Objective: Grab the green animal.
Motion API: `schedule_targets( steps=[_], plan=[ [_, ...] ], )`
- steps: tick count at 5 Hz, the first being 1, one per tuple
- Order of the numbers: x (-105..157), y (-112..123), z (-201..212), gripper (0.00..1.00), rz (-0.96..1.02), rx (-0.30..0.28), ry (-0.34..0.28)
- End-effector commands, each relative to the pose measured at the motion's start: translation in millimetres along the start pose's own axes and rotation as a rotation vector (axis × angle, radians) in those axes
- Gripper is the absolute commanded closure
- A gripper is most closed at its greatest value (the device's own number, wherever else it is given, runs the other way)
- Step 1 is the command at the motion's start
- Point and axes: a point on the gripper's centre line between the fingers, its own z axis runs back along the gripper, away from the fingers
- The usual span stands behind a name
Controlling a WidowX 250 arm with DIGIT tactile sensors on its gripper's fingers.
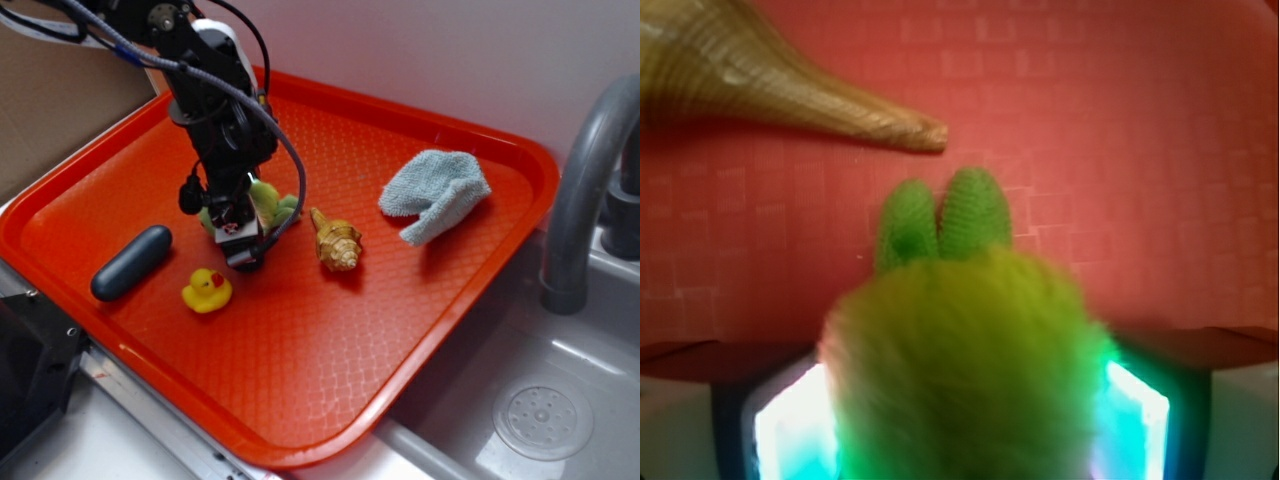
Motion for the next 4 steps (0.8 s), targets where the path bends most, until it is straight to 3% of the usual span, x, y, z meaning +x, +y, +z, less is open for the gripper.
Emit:
schedule_targets(
  steps=[1, 2, 3, 4],
  plan=[
    [2, 5, 5, 1.00, -0.008, 0.000, -0.025],
    [3, 8, 4, 1.00, 0.002, 0.011, -0.022],
    [3, 18, 27, 1.00, 0.067, 0.061, -0.033],
    [0, 31, 75, 1.00, 0.306, 0.093, -0.019]
  ],
)
